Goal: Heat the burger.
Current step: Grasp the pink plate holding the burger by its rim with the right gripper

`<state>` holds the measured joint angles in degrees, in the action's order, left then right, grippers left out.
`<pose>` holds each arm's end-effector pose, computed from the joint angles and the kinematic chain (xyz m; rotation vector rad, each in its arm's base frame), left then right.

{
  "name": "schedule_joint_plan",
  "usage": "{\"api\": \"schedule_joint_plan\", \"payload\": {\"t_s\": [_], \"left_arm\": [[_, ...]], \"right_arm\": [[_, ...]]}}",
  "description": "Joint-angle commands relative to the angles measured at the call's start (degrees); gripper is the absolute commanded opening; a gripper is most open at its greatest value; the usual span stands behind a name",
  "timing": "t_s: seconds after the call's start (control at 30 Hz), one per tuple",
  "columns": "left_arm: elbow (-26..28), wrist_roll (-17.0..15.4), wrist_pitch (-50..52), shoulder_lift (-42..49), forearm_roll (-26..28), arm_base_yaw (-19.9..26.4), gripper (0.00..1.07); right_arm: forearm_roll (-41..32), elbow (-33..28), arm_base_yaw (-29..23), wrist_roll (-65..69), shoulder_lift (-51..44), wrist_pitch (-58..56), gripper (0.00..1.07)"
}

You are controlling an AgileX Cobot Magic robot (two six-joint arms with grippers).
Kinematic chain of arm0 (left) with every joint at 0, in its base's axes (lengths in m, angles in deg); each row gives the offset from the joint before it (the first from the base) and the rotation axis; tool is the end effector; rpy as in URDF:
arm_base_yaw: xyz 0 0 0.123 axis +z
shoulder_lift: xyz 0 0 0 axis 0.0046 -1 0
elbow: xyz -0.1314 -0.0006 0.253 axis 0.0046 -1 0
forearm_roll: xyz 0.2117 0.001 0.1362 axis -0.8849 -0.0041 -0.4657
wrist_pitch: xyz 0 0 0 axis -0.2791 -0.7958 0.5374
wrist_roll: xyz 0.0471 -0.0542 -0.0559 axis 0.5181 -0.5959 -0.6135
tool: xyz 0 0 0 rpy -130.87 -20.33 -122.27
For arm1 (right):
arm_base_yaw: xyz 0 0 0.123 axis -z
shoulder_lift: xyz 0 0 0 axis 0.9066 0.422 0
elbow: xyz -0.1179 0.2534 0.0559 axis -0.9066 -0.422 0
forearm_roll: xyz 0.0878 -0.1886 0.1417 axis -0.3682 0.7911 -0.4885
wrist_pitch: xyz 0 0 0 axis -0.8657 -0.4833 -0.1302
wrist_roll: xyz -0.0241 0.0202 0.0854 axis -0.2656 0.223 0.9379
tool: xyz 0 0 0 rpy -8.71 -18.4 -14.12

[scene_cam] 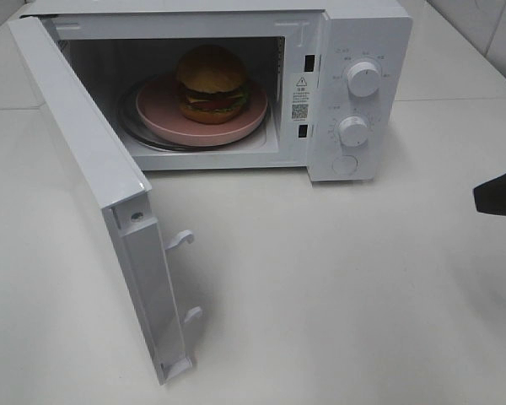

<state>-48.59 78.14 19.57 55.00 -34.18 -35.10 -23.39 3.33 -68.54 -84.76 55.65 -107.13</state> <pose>-0.0075 -0.0001 0.2790 0.7010 1.9308 -0.3935 0.1860 0.0340 0.2426 -0.3802 2.3439 0.2491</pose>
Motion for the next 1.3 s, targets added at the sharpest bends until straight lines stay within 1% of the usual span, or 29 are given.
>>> {"api": "schedule_joint_plan", "payload": {"t_s": [0.03, 0.07, 0.1, 0.13, 0.17, 0.2, 0.23, 0.27, 0.3, 0.33, 0.37, 0.4, 0.43, 0.47, 0.5, 0.57, 0.6, 0.63, 0.67, 0.73, 0.77, 0.83, 0.93, 1.0, 1.03, 1.07, 1.13, 1.17, 1.3], "left_arm": [[-0.11, 0.00, 0.97, 1.26, 0.06, 0.17, 0.00], [-0.11, 0.00, 0.97, 1.26, 0.06, 0.17, 0.00], [-0.11, 0.00, 0.97, 1.26, 0.06, 0.17, 0.00], [-0.11, 0.00, 0.97, 1.26, 0.06, 0.17, 0.00], [-0.11, 0.00, 0.97, 1.26, 0.06, 0.17, 0.00], [-0.11, 0.00, 0.97, 1.26, 0.06, 0.17, 0.00], [-0.11, 0.00, 0.97, 1.26, 0.06, 0.17, 0.00], [-0.11, 0.00, 0.97, 1.26, 0.06, 0.17, 0.00], [-0.11, 0.00, 0.97, 1.26, 0.06, 0.17, 0.00], [-0.11, 0.00, 0.97, 1.26, 0.06, 0.17, 0.00], [-0.11, 0.00, 0.97, 1.26, 0.06, 0.17, 0.00], [-0.11, 0.00, 0.97, 1.26, 0.06, 0.17, 0.00], [-0.11, 0.00, 0.97, 1.26, 0.06, 0.17, 0.00], [-0.11, 0.00, 0.97, 1.26, 0.06, 0.17, 0.00], [-0.11, 0.00, 0.97, 1.26, 0.06, 0.17, 0.00], [-0.11, 0.00, 0.97, 1.26, 0.06, 0.17, 0.00], [-0.11, 0.00, 0.97, 1.26, 0.06, 0.17, 0.00], [-0.11, 0.00, 0.97, 1.26, 0.06, 0.17, 0.00], [-0.11, 0.00, 0.97, 1.26, 0.06, 0.17, 0.00], [-0.11, 0.00, 0.97, 1.26, 0.06, 0.17, 0.00], [-0.11, 0.00, 0.97, 1.26, 0.06, 0.17, 0.00], [-0.11, 0.00, 0.97, 1.26, 0.06, 0.17, 0.00], [-0.11, 0.00, 0.97, 1.26, 0.06, 0.17, 0.00], [-0.11, 0.00, 0.97, 1.26, 0.00, 0.17, 0.00], [-0.11, 0.00, 0.97, 1.26, 0.00, 0.17, 0.00], [-0.11, 0.00, 0.97, 1.26, 0.00, 0.17, 0.00], [-0.11, 0.00, 0.97, 1.26, 0.00, 0.17, 0.00], [-0.11, 0.00, 0.97, 1.26, 0.00, 0.17, 0.00], [-0.11, 0.00, 0.97, 1.26, 0.00, 0.17, 0.00]], "right_arm": [[-4.35, 1.89, -0.63, -5.44, 4.93, 1.09, 0.33], [-4.35, 1.89, -0.63, -5.44, 4.93, 1.09, 0.33], [-4.30, 3.44, -2.75, -6.82, 7.28, 1.95, 0.33], [-4.30, 3.44, -2.75, -6.82, 7.28, 1.95, 0.33], [-4.07, 4.24, -4.30, -7.28, 8.59, 2.69, 0.33], [-3.50, 5.79, -7.45, -8.82, 10.94, 4.35, 0.33], [-3.50, 5.79, -7.45, -8.82, 10.94, 4.35, 0.33], [-3.44, 6.65, -9.17, -9.80, 12.32, 5.39, 0.33], [-3.32, 8.48, -12.20, -12.26, 15.24, 6.30, 0.33], [-3.32, 8.48, -12.20, -12.26, 15.24, 6.30, 0.33], [-3.04, 10.60, -15.01, -14.38, 17.93, 7.16, 0.33], [-3.04, 10.60, -15.01, -14.38, 17.93, 7.16, 0.33], [-2.64, 11.80, -16.56, -15.70, 19.42, 7.33, 0.33], [-1.60, 13.92, -19.54, -17.82, 22.23, 7.33, 0.34], [-1.60, 13.92, -19.54, -17.82, 22.23, 7.33, 0.34], [0.74, 17.59, -23.15, -19.25, 26.87, 7.73, 0.37], [0.74, 17.59, -23.15, -19.25, 26.87, 7.73, 0.37], [2.69, 20.34, -24.87, -19.25, 29.79, 8.08, 0.39], [2.69, 20.34, -24.87, -19.25, 29.79, 8.08, 0.39], [6.88, 24.35, -26.87, -19.19, 34.21, 8.08, 0.42], [6.88, 24.35, -26.87, -19.19, 34.21, 8.08, 0.42], [11.06, 28.13, -28.30, -19.08, 38.22, 8.02, 0.45], [13.58, 30.48, -28.99, -19.08, 40.74, 8.02, 0.48], [17.70, 34.15, -29.91, -19.14, 43.89, 8.14, 0.54], [17.70, 34.15, -29.91, -19.14, 43.89, 8.14, 0.54], [20.40, 36.15, -29.97, -19.14, 45.61, 8.31, 0.60], [20.97, 36.96, -29.97, -19.14, 46.47, 8.54, 0.62], [22.00, 39.08, -29.97, -19.14, 47.90, 9.00, 0.65], [23.84, 42.00, -29.97, -19.31, 49.45, 11.52, 0.67]]}}
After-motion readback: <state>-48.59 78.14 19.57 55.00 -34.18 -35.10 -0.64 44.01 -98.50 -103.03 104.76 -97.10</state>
